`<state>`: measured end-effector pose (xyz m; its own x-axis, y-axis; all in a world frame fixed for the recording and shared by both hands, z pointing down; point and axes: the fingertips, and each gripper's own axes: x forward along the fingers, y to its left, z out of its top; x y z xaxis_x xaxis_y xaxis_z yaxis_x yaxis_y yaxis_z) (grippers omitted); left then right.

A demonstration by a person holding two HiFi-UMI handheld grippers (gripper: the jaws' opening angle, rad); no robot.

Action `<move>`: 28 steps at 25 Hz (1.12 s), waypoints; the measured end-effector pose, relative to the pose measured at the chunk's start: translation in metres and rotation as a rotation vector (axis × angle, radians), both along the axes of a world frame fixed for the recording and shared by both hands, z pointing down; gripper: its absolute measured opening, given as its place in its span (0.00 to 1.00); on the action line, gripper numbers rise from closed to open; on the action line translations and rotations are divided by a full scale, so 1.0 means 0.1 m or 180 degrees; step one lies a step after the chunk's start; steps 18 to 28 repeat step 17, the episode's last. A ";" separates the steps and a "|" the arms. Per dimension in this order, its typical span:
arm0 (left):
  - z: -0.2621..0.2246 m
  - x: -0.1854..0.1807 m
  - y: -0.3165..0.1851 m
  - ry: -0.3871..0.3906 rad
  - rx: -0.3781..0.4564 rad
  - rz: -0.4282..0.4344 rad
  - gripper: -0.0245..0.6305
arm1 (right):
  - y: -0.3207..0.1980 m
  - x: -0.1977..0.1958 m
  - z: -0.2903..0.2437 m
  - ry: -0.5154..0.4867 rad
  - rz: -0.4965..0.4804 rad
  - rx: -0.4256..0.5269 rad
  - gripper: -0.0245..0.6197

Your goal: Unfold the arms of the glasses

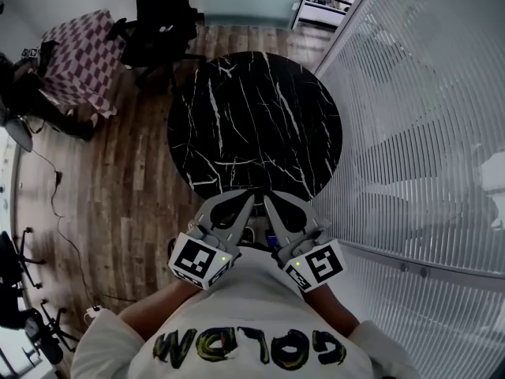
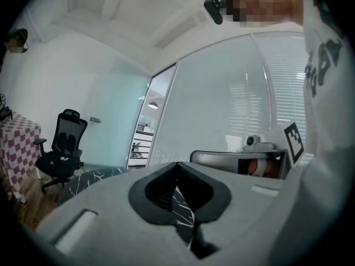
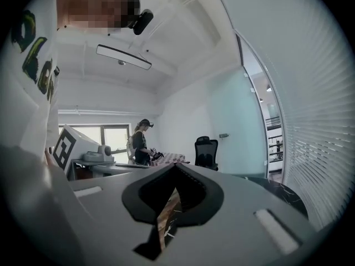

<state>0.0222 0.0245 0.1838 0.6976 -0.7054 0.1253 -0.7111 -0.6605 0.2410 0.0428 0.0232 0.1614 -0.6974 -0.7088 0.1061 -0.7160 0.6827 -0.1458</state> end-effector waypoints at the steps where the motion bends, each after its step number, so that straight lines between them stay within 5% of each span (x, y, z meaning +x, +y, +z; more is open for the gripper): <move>1: -0.01 -0.02 -0.01 -0.0002 -0.0005 -0.0006 0.04 | -0.01 -0.02 -0.01 -0.0004 -0.0001 -0.0005 0.04; 28: 0.03 -0.12 -0.02 -0.0015 -0.0066 -0.0091 0.04 | -0.03 -0.07 0.01 0.0025 -0.0007 0.0030 0.04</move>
